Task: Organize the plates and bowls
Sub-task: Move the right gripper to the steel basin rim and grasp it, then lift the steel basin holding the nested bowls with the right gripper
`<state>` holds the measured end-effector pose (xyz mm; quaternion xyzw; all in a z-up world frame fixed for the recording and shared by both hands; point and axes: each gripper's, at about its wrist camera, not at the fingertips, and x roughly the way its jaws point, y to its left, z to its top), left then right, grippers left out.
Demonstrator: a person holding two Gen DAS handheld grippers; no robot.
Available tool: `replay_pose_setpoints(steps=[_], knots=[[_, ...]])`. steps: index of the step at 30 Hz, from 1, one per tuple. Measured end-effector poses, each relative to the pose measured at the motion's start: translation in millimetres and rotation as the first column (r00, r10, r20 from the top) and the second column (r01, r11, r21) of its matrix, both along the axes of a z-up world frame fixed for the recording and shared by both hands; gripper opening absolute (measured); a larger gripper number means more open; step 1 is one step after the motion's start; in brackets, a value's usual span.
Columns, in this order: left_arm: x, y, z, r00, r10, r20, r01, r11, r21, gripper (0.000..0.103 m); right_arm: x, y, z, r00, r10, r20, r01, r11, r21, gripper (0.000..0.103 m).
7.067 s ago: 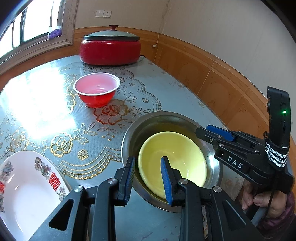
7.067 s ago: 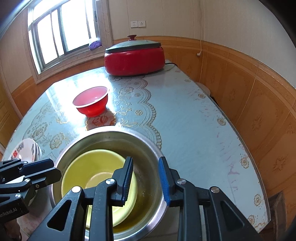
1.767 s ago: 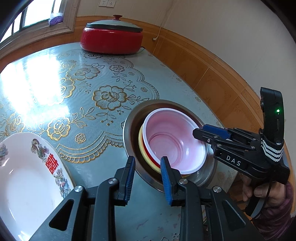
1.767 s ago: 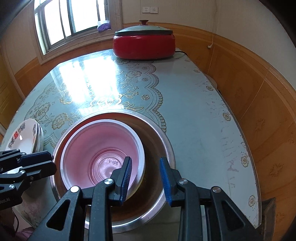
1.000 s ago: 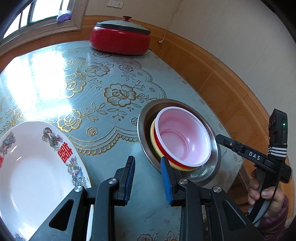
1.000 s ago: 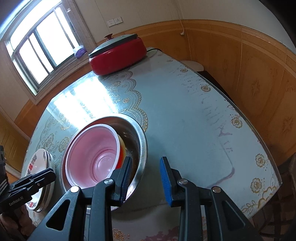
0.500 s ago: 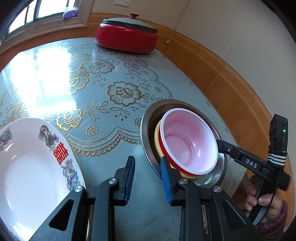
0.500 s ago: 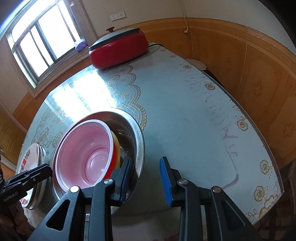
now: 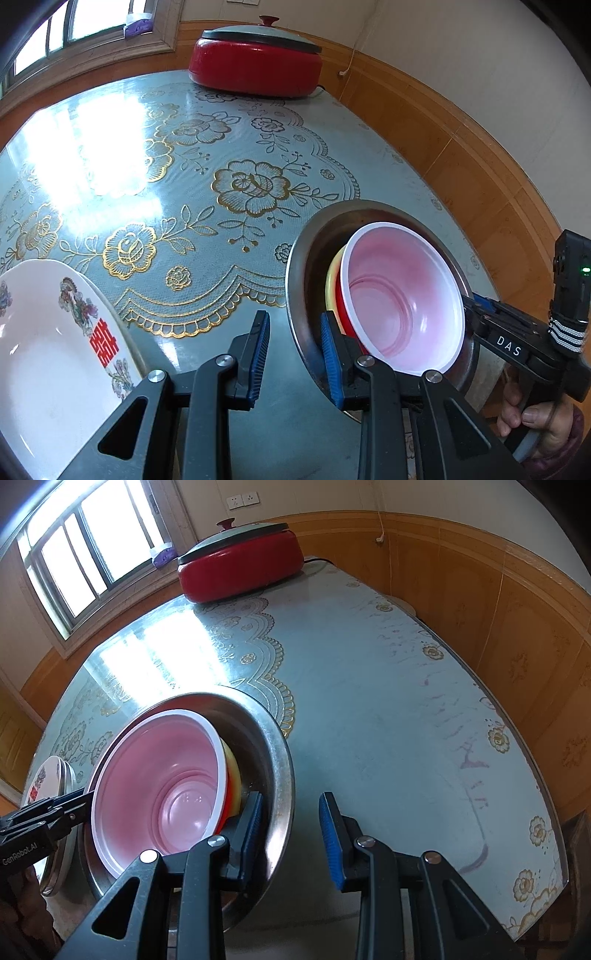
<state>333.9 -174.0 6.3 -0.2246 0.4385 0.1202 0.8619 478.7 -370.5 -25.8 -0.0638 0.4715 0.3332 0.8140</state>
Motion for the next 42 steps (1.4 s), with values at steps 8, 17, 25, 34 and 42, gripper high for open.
replay_pose_setpoints(steps=[8,17,25,34,42], knots=[[4,4,-3,1.000,-0.011,0.011,0.012,1.000,-0.024,0.027,4,-1,0,1.000,-0.001,-0.024,0.001,1.000,0.006,0.031],[7,-1,-1,0.999,-0.035,0.021,0.034,0.999,0.029,0.022,1,9,1,0.999,0.037,-0.001,-0.037,0.997,-0.070,0.031],[4,1,-2,0.999,-0.020,0.038,0.020,1.000,0.022,0.026,2,16,3,0.996,0.089,-0.020,-0.091,0.984,-0.150,0.031],[8,1,-6,0.999,-0.030,0.018,0.030,1.000,0.003,0.027,-1,21,-10,0.990,0.130,-0.050,-0.135,0.983,-0.126,0.016],[10,-3,-9,1.000,-0.024,0.017,0.024,1.000,0.019,0.025,2,19,-15,0.989,0.134,-0.068,-0.140,0.985,-0.096,0.016]])
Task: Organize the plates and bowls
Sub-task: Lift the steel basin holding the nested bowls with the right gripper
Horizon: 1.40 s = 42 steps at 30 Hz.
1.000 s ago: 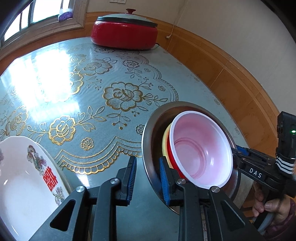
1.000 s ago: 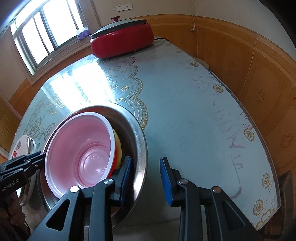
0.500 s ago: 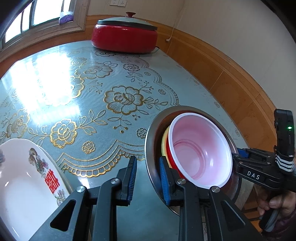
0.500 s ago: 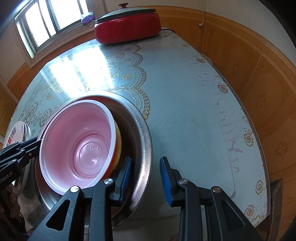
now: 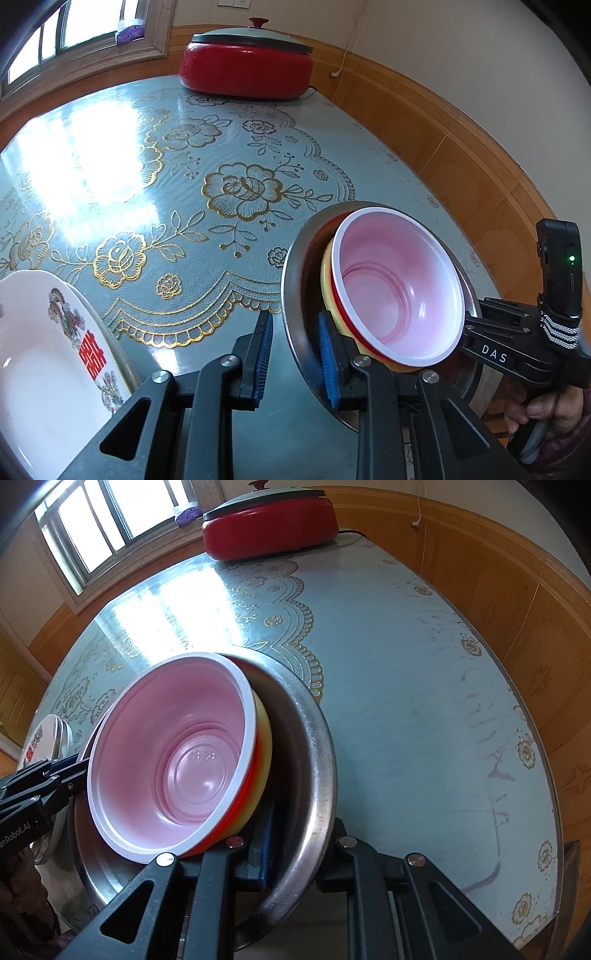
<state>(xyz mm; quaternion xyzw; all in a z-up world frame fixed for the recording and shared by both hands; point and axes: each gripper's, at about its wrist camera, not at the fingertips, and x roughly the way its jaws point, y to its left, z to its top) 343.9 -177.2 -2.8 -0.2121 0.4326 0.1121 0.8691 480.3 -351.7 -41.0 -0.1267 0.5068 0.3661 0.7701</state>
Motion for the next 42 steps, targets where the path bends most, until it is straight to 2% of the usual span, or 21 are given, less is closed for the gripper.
replay_pose_setpoints(steps=[4,8,17,21,36,42], knots=[[-1,-4,0,1.000,-0.001,-0.003,0.001,1.000,0.017,0.025,1,-1,0,1.000,-0.011,0.000,0.011,1.000,0.011,0.018],[-1,-8,0,1.000,-0.011,0.009,0.010,0.999,0.033,0.018,-1,-2,0,1.000,-0.014,0.014,0.013,1.000,0.012,0.019],[1,-9,0,1.000,-0.013,0.018,0.012,0.998,0.062,0.018,-12,-1,2,0.998,-0.035,0.043,0.035,0.999,-0.001,0.019],[1,-9,-1,1.000,-0.019,0.021,0.018,0.998,0.065,0.018,-18,0,0,0.998,-0.041,0.044,0.039,0.999,0.028,0.010],[1,-12,-5,1.000,-0.002,0.029,0.000,0.997,0.073,0.018,-22,-2,-2,0.998,-0.031,0.057,0.028,0.999,0.041,0.010],[-5,-13,-6,0.999,0.032,0.041,-0.034,0.998,0.053,0.018,-21,-9,-4,0.998,-0.042,0.052,0.037,0.996,0.086,0.010]])
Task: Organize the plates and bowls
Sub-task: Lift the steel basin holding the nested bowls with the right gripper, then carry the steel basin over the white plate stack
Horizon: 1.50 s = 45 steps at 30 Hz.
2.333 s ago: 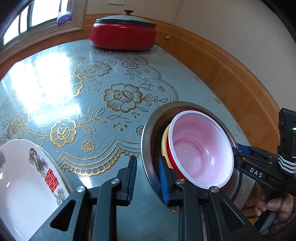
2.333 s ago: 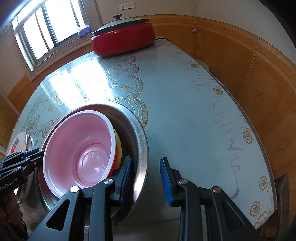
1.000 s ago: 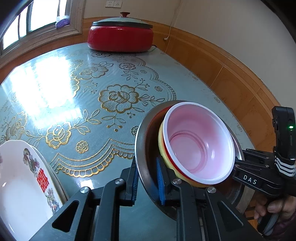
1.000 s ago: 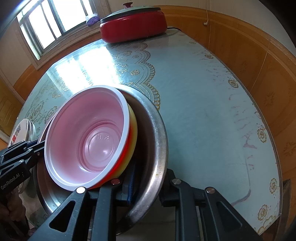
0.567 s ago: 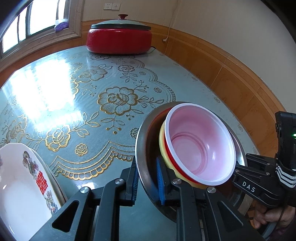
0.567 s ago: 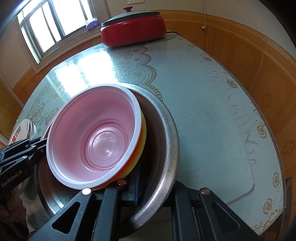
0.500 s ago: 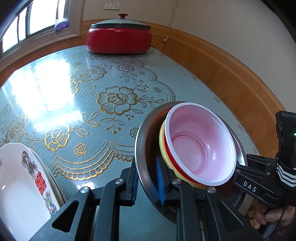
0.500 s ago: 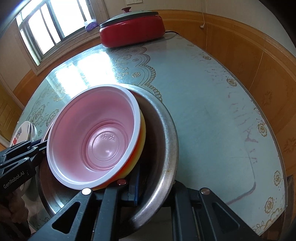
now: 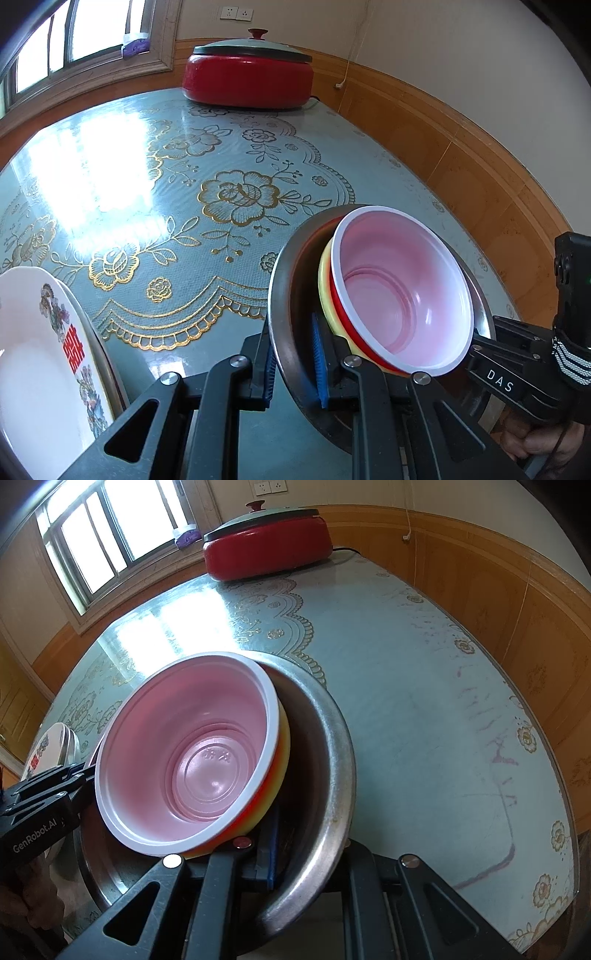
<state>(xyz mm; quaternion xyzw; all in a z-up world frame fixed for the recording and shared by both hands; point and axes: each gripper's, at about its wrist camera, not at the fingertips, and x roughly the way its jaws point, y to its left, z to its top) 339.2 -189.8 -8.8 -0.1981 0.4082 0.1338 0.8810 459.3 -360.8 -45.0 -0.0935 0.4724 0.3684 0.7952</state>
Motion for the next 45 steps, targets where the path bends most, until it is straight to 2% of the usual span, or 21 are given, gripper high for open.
replay_pose_setpoints(steps=[6,10,15,18,23,27,33,36,43,45], knots=[[-2,-4,2,1.000,0.006,0.005,-0.006,1.000,0.027,0.018,1,-5,-1,1.000,-0.001,0.000,0.001,0.999,0.032,0.009],[-2,-4,1,1.000,-0.006,0.003,0.006,1.000,0.018,0.018,2,-7,-2,1.000,-0.006,0.001,0.006,0.999,0.032,0.009],[-2,-1,1,0.999,-0.052,-0.012,0.052,0.999,0.002,0.018,-6,-8,-1,0.999,-0.034,-0.007,0.034,0.999,0.025,0.009],[1,-5,2,0.996,-0.089,-0.022,0.089,0.995,0.037,0.019,-5,-10,-1,0.997,-0.076,-0.025,0.076,0.997,0.032,0.009],[3,-4,1,0.991,-0.134,-0.012,0.134,0.990,0.037,0.019,-12,-10,-1,0.991,-0.132,-0.019,0.133,0.991,0.017,0.009],[4,-4,2,0.987,-0.160,-0.012,0.161,0.986,0.045,0.019,-16,-7,-1,0.981,-0.195,-0.016,0.194,0.981,-0.005,0.009],[-5,-4,7,0.975,-0.222,-0.005,0.222,0.973,0.069,0.020,-25,-7,1,0.962,-0.267,-0.060,0.266,0.964,-0.032,0.009],[-7,2,3,0.971,-0.238,-0.010,0.238,0.971,0.031,0.021,-33,-3,2,0.956,-0.289,-0.055,0.287,0.957,-0.052,0.009],[-28,3,15,0.951,-0.308,0.013,0.307,0.950,0.055,0.022,-55,-7,2,0.929,-0.352,-0.110,0.351,0.936,-0.031,0.009],[-30,4,13,0.945,-0.327,0.000,0.326,0.944,0.055,0.022,-60,-5,2,0.927,-0.364,-0.095,0.363,0.931,-0.032,0.009]])
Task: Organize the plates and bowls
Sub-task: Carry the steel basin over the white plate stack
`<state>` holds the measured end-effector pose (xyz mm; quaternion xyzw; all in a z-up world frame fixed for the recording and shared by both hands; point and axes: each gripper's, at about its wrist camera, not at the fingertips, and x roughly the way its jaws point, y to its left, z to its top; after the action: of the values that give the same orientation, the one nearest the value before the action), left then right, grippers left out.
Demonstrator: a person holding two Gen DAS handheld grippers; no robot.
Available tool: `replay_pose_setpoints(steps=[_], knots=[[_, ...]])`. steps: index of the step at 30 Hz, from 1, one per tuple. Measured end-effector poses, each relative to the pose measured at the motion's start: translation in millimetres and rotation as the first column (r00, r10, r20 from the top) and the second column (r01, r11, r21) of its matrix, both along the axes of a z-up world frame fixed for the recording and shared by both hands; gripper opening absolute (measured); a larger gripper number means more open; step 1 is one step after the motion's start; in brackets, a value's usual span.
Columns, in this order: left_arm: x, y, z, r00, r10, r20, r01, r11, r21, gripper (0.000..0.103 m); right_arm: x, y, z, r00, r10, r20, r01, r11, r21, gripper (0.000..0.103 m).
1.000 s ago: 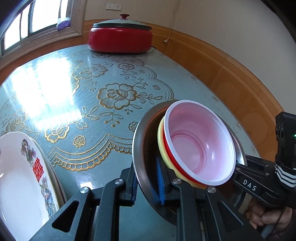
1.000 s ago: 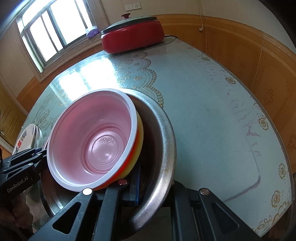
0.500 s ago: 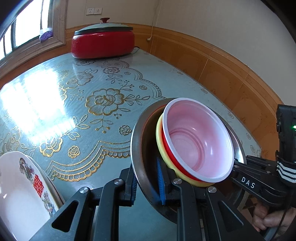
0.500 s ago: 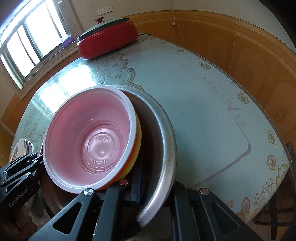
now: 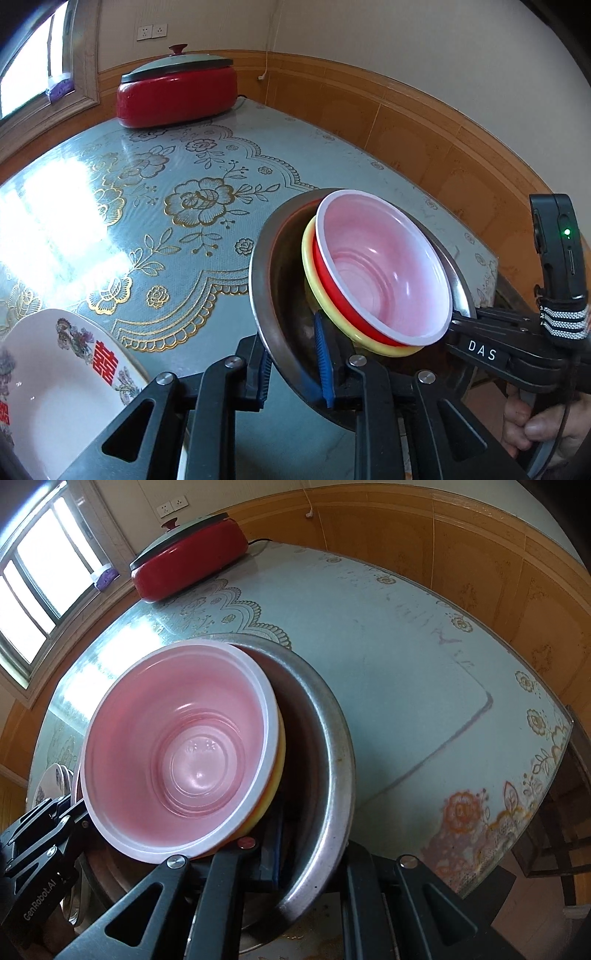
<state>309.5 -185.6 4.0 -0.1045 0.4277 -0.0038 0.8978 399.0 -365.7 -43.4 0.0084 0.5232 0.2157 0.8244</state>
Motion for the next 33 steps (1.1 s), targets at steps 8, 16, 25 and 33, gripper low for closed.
replay_pose_setpoints(steps=[8,16,25,33], knots=[[-8,-2,-4,1.000,-0.023,-0.011,0.023,1.000,-0.003,0.023,-9,0,0,0.999,-0.039,0.006,0.039,0.999,0.006,0.009],[-7,-4,2,1.000,0.003,0.013,-0.003,1.000,0.027,0.024,5,1,-2,0.999,0.030,-0.016,-0.029,0.999,0.041,0.009],[-9,-13,12,0.999,0.008,0.050,-0.011,0.999,0.050,0.023,7,-6,-4,0.997,0.073,-0.013,-0.071,0.991,0.115,0.009],[-6,-11,10,0.998,0.020,0.056,-0.021,1.000,0.018,0.023,11,-10,-3,0.995,0.096,-0.006,-0.095,0.986,0.134,0.009]])
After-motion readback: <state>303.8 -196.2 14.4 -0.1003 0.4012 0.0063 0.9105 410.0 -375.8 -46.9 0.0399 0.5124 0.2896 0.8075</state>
